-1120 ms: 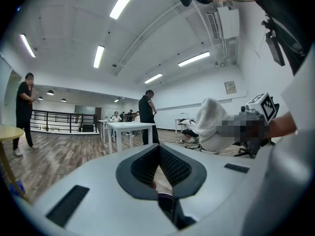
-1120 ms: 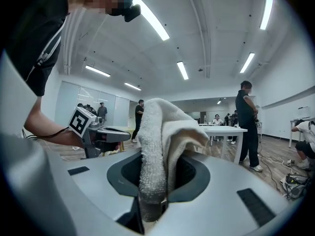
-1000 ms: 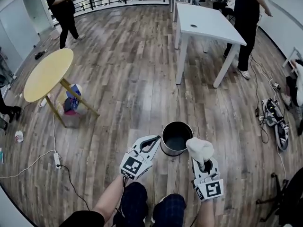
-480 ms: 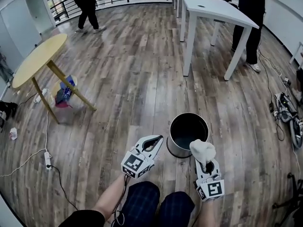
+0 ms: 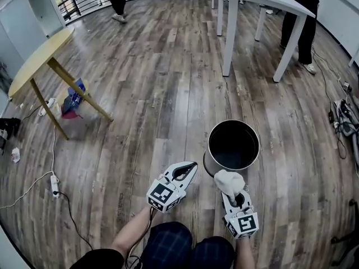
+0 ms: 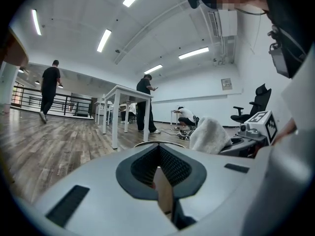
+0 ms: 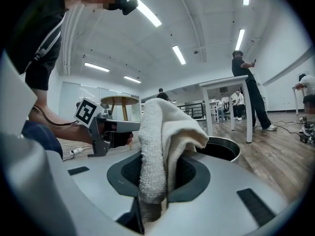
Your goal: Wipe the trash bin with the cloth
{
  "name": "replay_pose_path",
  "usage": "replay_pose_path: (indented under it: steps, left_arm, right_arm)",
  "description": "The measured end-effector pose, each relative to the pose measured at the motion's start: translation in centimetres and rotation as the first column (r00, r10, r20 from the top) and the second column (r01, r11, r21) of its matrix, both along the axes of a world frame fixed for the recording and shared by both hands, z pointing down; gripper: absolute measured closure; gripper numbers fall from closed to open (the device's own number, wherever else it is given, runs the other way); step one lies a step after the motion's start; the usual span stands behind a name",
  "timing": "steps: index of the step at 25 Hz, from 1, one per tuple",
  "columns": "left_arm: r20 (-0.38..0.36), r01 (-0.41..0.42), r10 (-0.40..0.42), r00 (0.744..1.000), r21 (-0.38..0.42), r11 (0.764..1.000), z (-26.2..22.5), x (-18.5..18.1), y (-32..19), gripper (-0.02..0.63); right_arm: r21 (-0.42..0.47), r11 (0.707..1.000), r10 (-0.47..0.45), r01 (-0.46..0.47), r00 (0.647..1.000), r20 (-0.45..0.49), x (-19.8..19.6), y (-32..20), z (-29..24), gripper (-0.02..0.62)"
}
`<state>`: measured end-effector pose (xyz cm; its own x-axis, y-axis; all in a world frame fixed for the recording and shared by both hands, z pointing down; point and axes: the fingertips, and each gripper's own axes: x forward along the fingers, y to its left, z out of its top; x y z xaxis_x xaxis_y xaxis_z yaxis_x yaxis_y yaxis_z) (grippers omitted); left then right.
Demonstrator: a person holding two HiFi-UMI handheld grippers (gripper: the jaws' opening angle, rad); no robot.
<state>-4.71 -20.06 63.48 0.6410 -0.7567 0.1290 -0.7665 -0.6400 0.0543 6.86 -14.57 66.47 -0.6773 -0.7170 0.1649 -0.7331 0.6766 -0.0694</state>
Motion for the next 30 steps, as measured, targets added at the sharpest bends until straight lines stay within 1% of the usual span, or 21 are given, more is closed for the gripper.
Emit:
replay_pose_path:
  steps: [5,7,11,15,19,25,30]
  left_arm:
    - [0.008,-0.007,0.008,1.0,-0.045,0.999,4.4,0.5,0.4,0.609]
    - [0.011,0.006,-0.006,1.0,-0.056,0.998,5.8,0.3,0.5,0.609]
    - [0.022,0.046,-0.045,0.999,-0.041,0.998,7.3,-0.8,-0.2,0.609]
    - [0.016,0.048,-0.047,0.999,-0.023,0.999,8.0,-0.7,-0.8,0.609]
    - [-0.031,0.061,-0.062,0.998,-0.035,0.997,8.0,-0.4,-0.3,0.609]
    - [-0.009,0.058,-0.058,0.998,-0.026,0.998,8.2,-0.4,-0.1,0.609]
    - [-0.005,0.061,-0.061,0.998,-0.034,0.998,8.7,-0.4,0.3,0.609]
  right_arm:
    - [-0.031,0.999,-0.037,0.037,0.999,-0.015,-2.4,-1.0,4.4,0.508]
    - [-0.034,0.999,-0.043,0.043,0.999,-0.011,-3.5,-1.5,5.8,0.508]
    - [-0.048,0.998,-0.049,0.047,0.998,-0.041,-5.7,-3.1,9.1,0.508]
    - [-0.029,1.0,-0.01,0.008,0.998,-0.069,-5.3,-4.6,10.4,0.508]
    - [-0.013,0.999,0.04,-0.041,0.996,-0.079,-3.2,-4.9,10.0,0.508]
    - [0.005,0.991,0.135,-0.135,0.987,-0.083,3.1,-4.9,9.8,0.508]
    - [-0.014,0.965,0.26,-0.262,0.964,-0.061,9.2,-6.1,10.3,0.508]
